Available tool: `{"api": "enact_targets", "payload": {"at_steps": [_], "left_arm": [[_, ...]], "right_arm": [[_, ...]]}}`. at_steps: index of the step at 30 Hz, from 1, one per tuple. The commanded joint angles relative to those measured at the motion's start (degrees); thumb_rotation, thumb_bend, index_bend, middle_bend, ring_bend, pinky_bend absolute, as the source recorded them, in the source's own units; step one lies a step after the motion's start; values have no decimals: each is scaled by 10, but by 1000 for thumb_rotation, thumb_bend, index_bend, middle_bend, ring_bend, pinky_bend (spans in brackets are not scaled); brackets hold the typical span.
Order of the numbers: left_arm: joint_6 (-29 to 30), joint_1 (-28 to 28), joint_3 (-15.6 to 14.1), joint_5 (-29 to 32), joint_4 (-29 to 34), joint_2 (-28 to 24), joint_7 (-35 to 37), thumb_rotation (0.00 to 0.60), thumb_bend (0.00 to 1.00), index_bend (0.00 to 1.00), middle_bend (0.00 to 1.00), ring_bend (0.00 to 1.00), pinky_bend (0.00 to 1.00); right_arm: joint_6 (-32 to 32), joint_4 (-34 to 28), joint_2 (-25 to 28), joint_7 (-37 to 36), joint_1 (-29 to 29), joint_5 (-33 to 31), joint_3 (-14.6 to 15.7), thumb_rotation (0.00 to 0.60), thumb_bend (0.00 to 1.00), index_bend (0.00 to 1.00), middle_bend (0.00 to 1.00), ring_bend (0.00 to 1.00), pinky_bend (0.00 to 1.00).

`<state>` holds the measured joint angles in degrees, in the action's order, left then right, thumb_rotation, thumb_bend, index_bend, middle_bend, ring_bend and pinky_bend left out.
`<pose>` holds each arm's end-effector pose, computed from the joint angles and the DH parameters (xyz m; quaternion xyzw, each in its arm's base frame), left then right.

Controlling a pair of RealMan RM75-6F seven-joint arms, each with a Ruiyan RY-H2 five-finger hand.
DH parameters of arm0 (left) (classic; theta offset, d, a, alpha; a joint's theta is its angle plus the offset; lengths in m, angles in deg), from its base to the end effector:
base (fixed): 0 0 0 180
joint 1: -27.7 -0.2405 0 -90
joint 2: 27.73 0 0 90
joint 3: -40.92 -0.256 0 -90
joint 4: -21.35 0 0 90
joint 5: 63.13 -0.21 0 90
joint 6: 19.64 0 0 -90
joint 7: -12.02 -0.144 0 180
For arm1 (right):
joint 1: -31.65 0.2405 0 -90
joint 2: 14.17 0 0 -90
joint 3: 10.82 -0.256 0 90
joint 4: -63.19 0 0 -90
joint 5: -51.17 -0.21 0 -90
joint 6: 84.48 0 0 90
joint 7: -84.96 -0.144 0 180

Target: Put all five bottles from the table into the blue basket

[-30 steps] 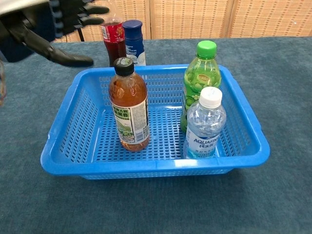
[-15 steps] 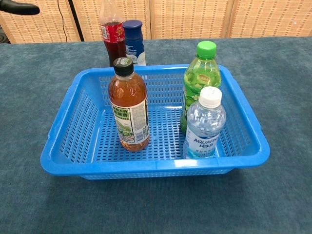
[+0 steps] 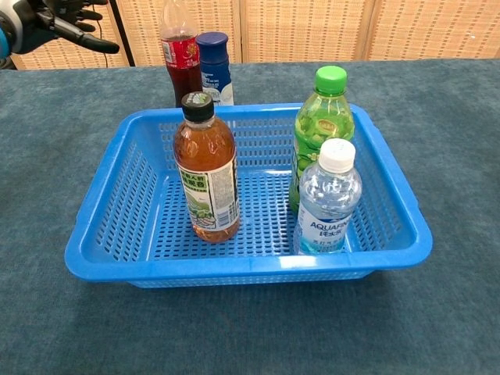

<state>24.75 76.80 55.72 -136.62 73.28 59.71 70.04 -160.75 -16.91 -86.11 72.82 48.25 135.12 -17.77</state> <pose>-0.1994 0.4620 0.0653 -0.4800 -0.6190 -0.5523 0.2853 -0.3022 -0.2642 0.1288 0.6001 -0.4054 0.4536 0.5194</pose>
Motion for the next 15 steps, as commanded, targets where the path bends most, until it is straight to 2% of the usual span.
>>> {"api": "enact_targets", "payload": {"at_steps": [1,10,15], "left_arm": [[-62,46,16,14,-58,46,0,600,0,0,0,0,0],[-114,104,31,11,-153,121,15,600,0,0,0,0,0],[-127,124,34,3,-186,145,32,600,0,0,0,0,0]], "right_arm": [[2,3,-2,3,1,-6,-3,600,0,0,0,0,0],[2,9,-1,-4,0,-18,-12,600,0,0,0,0,0],[2,12,0,-10,0,-23,-16,600,0,0,0,0,0]]}}
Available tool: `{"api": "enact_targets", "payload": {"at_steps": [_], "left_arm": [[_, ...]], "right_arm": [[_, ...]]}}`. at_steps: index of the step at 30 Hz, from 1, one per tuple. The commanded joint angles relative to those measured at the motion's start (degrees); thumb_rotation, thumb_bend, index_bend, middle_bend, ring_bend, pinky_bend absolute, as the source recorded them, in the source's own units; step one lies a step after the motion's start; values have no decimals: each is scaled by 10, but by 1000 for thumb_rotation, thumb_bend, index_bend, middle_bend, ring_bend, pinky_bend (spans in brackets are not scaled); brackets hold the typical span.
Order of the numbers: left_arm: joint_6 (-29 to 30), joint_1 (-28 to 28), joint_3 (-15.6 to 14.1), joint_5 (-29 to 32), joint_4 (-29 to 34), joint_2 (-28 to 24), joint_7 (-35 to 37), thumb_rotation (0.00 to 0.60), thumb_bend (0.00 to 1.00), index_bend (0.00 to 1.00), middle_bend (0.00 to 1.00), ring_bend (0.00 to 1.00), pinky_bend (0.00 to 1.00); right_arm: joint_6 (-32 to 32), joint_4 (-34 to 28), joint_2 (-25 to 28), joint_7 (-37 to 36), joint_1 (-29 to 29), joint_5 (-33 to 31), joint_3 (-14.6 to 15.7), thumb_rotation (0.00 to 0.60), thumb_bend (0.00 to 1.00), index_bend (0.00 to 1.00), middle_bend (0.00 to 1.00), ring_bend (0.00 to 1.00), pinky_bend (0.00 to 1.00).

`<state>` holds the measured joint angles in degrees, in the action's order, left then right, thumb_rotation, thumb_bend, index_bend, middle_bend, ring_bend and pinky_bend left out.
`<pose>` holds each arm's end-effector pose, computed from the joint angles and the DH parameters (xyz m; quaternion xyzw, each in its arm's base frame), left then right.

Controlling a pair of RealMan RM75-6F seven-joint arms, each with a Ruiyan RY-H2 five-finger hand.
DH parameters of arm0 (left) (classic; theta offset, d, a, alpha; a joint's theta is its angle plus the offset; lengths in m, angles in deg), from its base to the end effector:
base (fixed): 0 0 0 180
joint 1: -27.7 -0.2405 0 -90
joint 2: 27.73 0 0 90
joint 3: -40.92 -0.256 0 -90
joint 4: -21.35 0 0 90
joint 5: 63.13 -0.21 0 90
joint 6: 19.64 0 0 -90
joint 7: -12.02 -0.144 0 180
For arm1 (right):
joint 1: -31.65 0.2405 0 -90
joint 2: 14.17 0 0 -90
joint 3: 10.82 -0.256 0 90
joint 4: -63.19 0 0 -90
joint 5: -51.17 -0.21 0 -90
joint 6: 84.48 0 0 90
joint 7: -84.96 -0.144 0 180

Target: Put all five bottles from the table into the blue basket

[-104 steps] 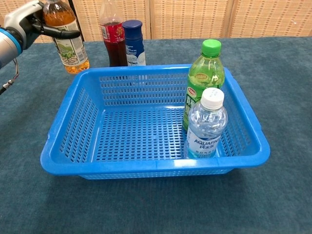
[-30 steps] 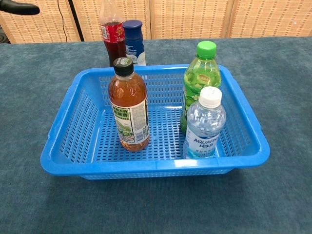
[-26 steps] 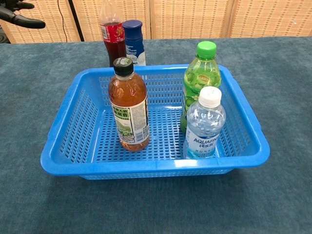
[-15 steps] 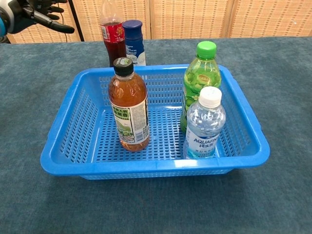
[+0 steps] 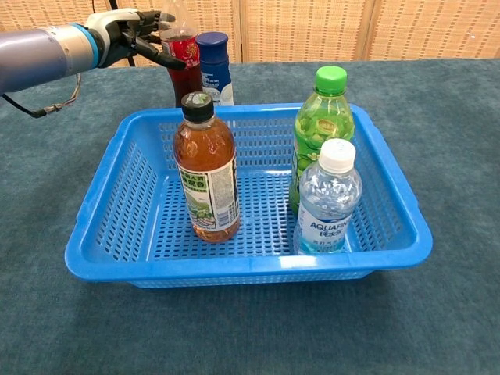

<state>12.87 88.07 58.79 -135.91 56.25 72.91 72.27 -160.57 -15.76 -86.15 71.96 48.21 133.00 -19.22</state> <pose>-0.1433 0.5004 0.0031 -0.4890 -0.6483 -0.5169 0.2708 -0.3083 -0.2705 0.1372 0.5805 -0.4083 0.4579 0.5354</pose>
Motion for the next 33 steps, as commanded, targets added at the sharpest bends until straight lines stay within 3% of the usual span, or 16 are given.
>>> {"api": "enact_targets", "payload": {"at_steps": [1,6,8,10,12,14,17,20,26,33], "left_arm": [[-14,17,3,-7,-24,19,16,600,0,0,0,0,0],[-18,30,4,-15,-53,41,44,600,48,0,0,0,0],[-12,34,6,-15,-76,55,49,600,179,0,0,0,4],[-8,39,13,-8,-100,71,49,600,339,24,19,29,73],[-6,42,16,-6,-114,80,48,600,467,209,155,162,239],[-3,45,18,-4,-126,87,45,600,523,407,306,285,350],[9,45,25,3,-135,94,40,600,561,590,466,410,447],[21,43,31,9,-137,95,35,600,576,676,536,468,499],[87,15,40,8,-90,59,54,600,576,694,550,483,533],[184,-52,14,-40,68,-57,76,600,576,690,552,484,533]], "right_arm": [[2,2,1,-5,0,-5,-3,600,0,0,0,0,0],[6,8,2,-12,0,-14,-8,600,0,0,0,0,0],[6,9,2,-14,0,-16,-10,600,0,0,0,0,0],[6,9,3,-16,0,-17,-11,600,0,0,0,0,0],[6,9,3,-16,0,-18,-12,600,0,0,0,0,0],[7,9,3,-17,0,-18,-12,600,0,0,0,0,0],[7,9,4,-18,0,-17,-12,600,0,0,0,0,0],[6,7,4,-18,0,-16,-11,600,0,0,0,0,0],[4,2,5,-16,-1,-9,-8,600,0,0,0,0,0],[0,-5,6,-10,-2,-1,-3,600,0,0,0,0,0]]}}
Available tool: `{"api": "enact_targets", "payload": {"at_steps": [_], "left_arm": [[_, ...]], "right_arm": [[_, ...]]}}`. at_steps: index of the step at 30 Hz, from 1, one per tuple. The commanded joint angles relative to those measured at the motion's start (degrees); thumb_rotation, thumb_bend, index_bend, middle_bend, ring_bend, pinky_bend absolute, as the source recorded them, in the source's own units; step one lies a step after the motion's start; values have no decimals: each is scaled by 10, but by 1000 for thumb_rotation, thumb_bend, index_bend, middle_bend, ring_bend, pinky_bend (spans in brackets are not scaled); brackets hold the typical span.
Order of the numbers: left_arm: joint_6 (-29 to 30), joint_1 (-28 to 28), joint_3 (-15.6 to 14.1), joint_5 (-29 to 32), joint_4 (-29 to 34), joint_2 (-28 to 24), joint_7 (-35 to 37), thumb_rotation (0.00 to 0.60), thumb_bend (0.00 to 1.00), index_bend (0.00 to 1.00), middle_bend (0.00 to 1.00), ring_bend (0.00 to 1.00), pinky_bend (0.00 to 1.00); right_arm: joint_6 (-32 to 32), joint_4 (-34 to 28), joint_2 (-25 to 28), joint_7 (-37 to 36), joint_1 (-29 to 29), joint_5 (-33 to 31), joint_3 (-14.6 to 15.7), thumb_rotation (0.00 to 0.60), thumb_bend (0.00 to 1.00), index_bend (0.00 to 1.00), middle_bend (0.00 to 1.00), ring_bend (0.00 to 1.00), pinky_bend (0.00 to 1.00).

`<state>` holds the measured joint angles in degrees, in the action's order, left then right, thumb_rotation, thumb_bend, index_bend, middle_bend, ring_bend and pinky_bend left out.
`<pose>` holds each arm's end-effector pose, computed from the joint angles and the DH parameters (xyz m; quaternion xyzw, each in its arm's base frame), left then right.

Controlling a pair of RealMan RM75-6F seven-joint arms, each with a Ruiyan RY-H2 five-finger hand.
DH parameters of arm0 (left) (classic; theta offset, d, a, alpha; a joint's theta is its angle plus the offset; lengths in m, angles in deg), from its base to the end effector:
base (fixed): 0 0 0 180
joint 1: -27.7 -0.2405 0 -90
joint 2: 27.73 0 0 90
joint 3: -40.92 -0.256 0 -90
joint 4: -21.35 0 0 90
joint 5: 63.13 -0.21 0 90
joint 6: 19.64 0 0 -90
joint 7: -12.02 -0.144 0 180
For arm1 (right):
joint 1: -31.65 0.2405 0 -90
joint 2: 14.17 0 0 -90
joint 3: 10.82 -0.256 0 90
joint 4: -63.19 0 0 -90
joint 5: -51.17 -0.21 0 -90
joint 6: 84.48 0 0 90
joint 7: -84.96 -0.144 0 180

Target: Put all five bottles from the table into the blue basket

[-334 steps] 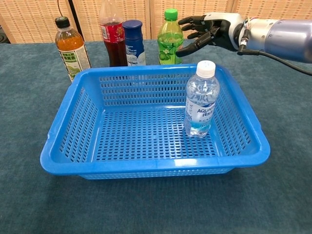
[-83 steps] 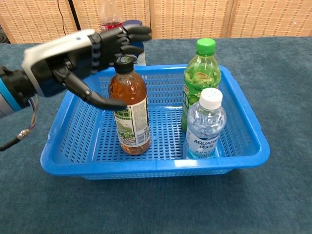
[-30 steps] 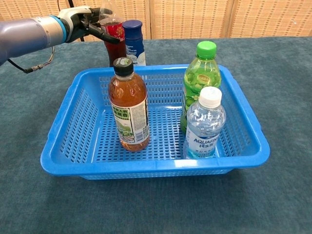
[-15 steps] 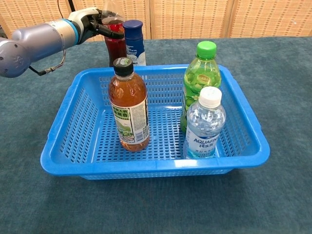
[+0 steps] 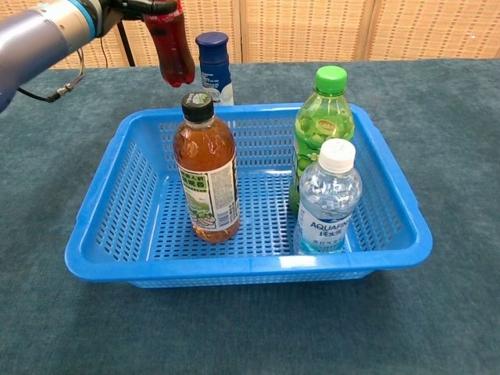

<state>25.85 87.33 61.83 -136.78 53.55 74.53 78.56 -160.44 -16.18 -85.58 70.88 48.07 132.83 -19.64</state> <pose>-0.1308 0.5050 0.0324 -0.4311 -0.6018 -0.6305 0.2335 -0.3082 -0.2711 0.1410 0.5744 -0.4131 0.4635 0.5335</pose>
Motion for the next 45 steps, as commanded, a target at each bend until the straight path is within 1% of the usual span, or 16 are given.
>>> {"api": "enact_targets", "payload": {"at_steps": [1,4,7,10,14,21,23,32,34,35,36,37,38,39,41,45], "left_arm": [[63,-51,-19,-36,114,-86,12,600,577,689,552,483,533],[110,-87,-37,-67,221,-160,-2,600,576,689,552,481,533],[124,-113,-64,-103,331,-241,-19,600,571,689,551,481,533],[128,-124,-87,-133,400,-290,-18,600,567,689,551,481,533],[140,-130,-118,-180,456,-321,2,600,565,690,552,481,533],[149,-122,-146,-219,479,-312,0,600,557,689,551,481,533],[124,-106,-153,-222,477,-285,-8,600,551,689,551,481,533],[107,-74,-146,-203,449,-214,-19,600,535,670,550,471,533],[105,-69,-144,-198,445,-202,-32,600,525,650,537,442,490],[105,-68,-143,-196,444,-198,-37,600,514,596,493,382,390],[104,-67,-143,-194,442,-192,-46,600,495,478,385,267,241],[101,-64,-144,-192,438,-185,-59,600,478,365,284,181,145],[98,-63,-145,-192,436,-182,-65,600,446,189,136,70,43],[90,-57,-148,-193,433,-177,-74,600,408,64,35,9,4],[84,-51,-149,-192,428,-169,-81,600,349,0,0,0,0],[99,-52,-147,-191,422,-163,-77,600,291,0,0,0,0]], "right_arm": [[-1,-2,0,1,0,2,1,600,0,0,0,0,0],[-4,-7,1,3,-1,5,2,600,0,0,0,0,0],[-7,-13,2,5,-1,8,3,600,0,0,0,0,0],[-10,-17,3,8,-2,12,4,600,0,0,0,0,0],[-12,-19,4,8,-3,13,4,600,0,0,0,0,0],[-14,-21,7,4,-4,12,3,600,0,0,0,0,0],[-15,-22,8,3,-4,13,3,600,0,0,0,0,0],[-14,-20,11,-2,-5,10,2,600,0,0,0,0,0],[-13,-19,11,-3,-5,8,1,600,0,0,0,0,0],[-12,-19,11,-3,-5,8,1,600,0,0,0,0,0],[-12,-18,11,-3,-5,7,1,600,0,0,0,0,0],[-11,-18,10,-3,-5,7,1,600,0,0,0,0,0],[-11,-18,10,-3,-4,7,1,600,0,0,0,0,0],[-11,-18,10,-2,-4,7,1,600,0,0,0,0,0],[-11,-17,10,-2,-4,7,1,600,0,0,0,0,0],[-10,-17,9,-1,-4,5,0,600,0,0,0,0,0]]}}
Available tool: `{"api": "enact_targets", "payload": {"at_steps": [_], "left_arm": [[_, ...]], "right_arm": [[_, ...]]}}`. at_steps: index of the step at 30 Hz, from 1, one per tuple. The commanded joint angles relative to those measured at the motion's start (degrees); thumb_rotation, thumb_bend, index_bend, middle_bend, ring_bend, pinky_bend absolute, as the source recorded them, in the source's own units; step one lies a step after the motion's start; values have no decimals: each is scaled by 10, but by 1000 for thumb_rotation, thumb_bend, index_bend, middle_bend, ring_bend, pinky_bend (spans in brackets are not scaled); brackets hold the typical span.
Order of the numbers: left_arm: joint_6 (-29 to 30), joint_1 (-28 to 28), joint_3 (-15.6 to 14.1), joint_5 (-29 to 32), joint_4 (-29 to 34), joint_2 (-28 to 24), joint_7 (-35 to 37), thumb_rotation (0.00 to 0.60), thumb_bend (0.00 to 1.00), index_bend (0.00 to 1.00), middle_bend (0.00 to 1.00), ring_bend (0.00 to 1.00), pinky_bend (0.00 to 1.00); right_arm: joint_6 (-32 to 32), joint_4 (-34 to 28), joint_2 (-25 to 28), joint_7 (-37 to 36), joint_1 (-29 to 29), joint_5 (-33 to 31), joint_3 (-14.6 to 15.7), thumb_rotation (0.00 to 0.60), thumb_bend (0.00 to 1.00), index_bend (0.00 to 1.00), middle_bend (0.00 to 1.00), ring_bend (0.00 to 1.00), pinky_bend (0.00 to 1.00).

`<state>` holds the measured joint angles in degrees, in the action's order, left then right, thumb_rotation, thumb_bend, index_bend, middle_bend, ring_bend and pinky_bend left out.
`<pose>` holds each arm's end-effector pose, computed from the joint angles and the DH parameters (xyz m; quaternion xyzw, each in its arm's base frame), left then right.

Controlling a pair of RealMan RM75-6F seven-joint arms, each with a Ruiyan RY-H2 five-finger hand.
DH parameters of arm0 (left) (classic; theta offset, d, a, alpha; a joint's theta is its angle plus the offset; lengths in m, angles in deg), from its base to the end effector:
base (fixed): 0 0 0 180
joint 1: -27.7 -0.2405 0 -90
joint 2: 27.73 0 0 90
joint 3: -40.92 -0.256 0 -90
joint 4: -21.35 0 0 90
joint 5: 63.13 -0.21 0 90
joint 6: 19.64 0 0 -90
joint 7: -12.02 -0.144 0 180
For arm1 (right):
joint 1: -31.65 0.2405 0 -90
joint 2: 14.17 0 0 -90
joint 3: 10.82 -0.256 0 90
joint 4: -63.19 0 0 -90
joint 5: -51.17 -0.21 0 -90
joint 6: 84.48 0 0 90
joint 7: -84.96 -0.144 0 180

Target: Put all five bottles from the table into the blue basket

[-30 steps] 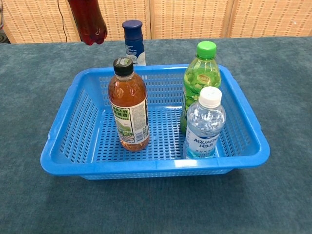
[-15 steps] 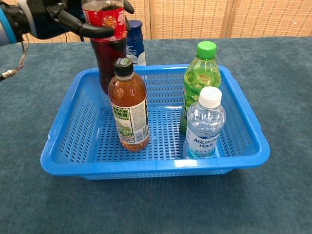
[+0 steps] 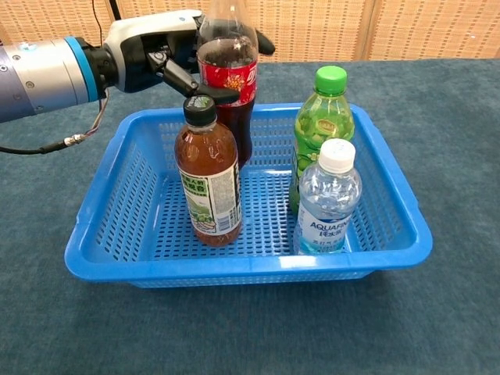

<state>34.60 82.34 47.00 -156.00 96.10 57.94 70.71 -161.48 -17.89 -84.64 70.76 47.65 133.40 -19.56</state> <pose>-0.0817 0.3679 -0.0053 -0.6517 -0.5595 -0.5105 0.0409 -0.3035 -0.2674 0.1445 0.5728 -0.4113 0.4718 0.5293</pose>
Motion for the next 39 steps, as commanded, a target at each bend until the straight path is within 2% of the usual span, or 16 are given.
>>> {"api": "enact_targets", "payload": {"at_steps": [1,11,13,17,22,26,35,39], "left_arm": [[16,-3,1,1,-4,2,3,600,289,0,0,0,0],[90,-35,6,-1,10,-47,43,600,280,0,0,0,0],[124,-57,21,18,7,-71,58,600,279,0,0,0,0],[134,-76,32,48,-11,-96,79,600,275,0,0,0,0],[90,-82,38,92,-58,-104,86,600,229,0,0,0,0],[25,-71,31,113,-118,-76,89,600,131,0,0,0,0],[-30,-48,30,116,-211,-6,140,600,124,0,0,0,0],[-92,-16,28,115,-258,36,176,600,125,0,0,0,0]], "right_arm": [[0,0,0,0,0,-1,0,600,0,0,0,0,0],[-1,-3,0,2,0,2,1,600,0,0,0,0,0],[-1,-5,0,5,0,5,3,600,0,0,0,0,0],[-1,-8,0,7,0,7,4,600,0,0,0,0,0],[2,-10,-2,11,1,8,6,600,0,0,0,0,0],[5,-9,-5,15,3,9,8,600,0,0,0,0,0],[12,-5,-10,22,6,5,8,600,0,0,0,0,0],[21,2,-14,25,9,-2,7,600,0,0,0,0,0]]}}
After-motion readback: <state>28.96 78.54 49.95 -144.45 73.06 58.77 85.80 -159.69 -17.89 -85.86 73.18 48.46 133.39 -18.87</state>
